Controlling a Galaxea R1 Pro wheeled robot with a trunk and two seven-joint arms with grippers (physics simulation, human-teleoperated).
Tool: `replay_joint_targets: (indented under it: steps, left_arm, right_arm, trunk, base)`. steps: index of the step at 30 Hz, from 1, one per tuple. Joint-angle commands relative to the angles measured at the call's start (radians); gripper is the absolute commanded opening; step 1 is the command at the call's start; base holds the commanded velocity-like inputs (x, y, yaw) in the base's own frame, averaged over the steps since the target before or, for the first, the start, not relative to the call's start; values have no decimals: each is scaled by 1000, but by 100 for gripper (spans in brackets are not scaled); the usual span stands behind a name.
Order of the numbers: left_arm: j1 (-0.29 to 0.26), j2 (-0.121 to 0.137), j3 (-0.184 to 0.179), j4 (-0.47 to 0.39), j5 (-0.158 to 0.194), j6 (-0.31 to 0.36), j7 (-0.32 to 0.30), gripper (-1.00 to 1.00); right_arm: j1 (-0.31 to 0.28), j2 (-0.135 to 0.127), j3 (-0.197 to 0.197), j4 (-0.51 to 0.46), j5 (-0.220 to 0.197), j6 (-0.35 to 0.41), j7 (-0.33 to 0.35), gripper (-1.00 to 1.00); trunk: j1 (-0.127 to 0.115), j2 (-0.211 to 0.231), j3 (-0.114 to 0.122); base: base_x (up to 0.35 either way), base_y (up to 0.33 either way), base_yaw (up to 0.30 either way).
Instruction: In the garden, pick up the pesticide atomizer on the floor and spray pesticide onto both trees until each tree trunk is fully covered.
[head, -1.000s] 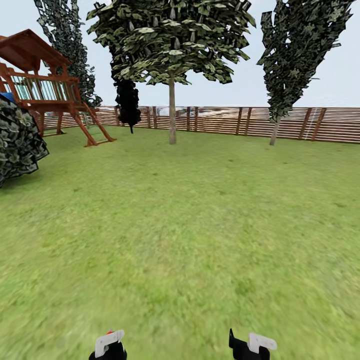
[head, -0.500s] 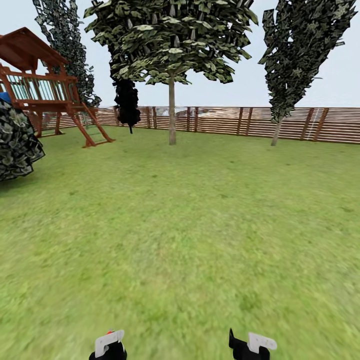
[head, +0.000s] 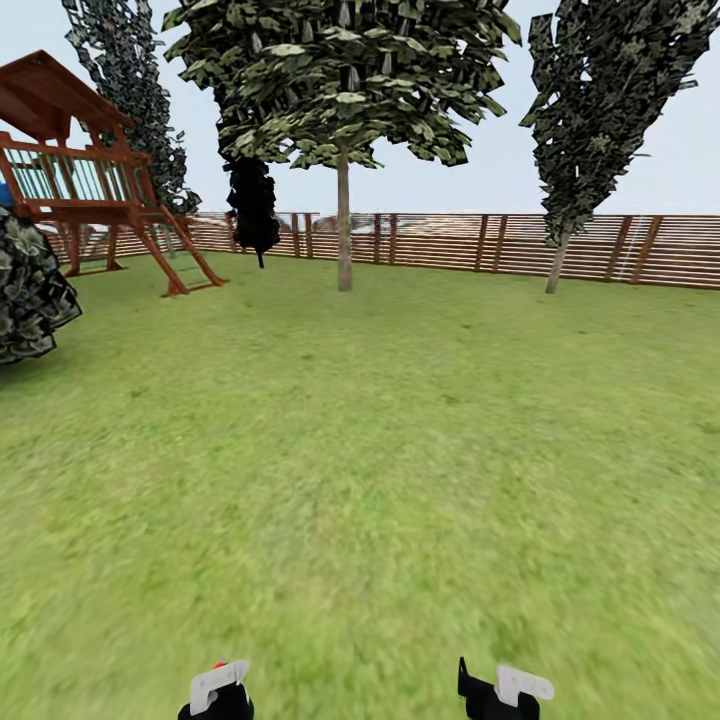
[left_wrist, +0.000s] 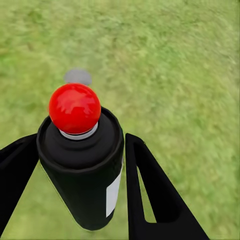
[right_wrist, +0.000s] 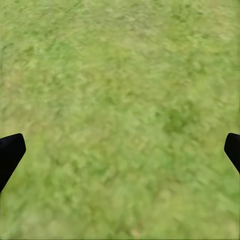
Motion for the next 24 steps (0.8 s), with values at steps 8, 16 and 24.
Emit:
replay_joint_targets:
  steps: [8, 16, 24]
  left_arm:
    - [-1, 1, -8, 0, 3, -5, 10, -100]
    - [-1, 1, -8, 1, 2, -5, 10, -100]
    - [-1, 1, -8, 2, 2, -5, 11, -100]
  right_arm:
    - [-1, -1, 8, 0, -10, -6, -6, 100]
    - [-1, -1, 8, 0, -11, -6, -6, 100]
    - [-1, -1, 8, 0, -12, -6, -6, 100]
  trunk:
    - [1, -2, -2]
    - [1, -2, -2]
    - [1, -2, -2]
  base:
    - [339, 0, 0]
    - [339, 0, 0]
    - [339, 0, 0]
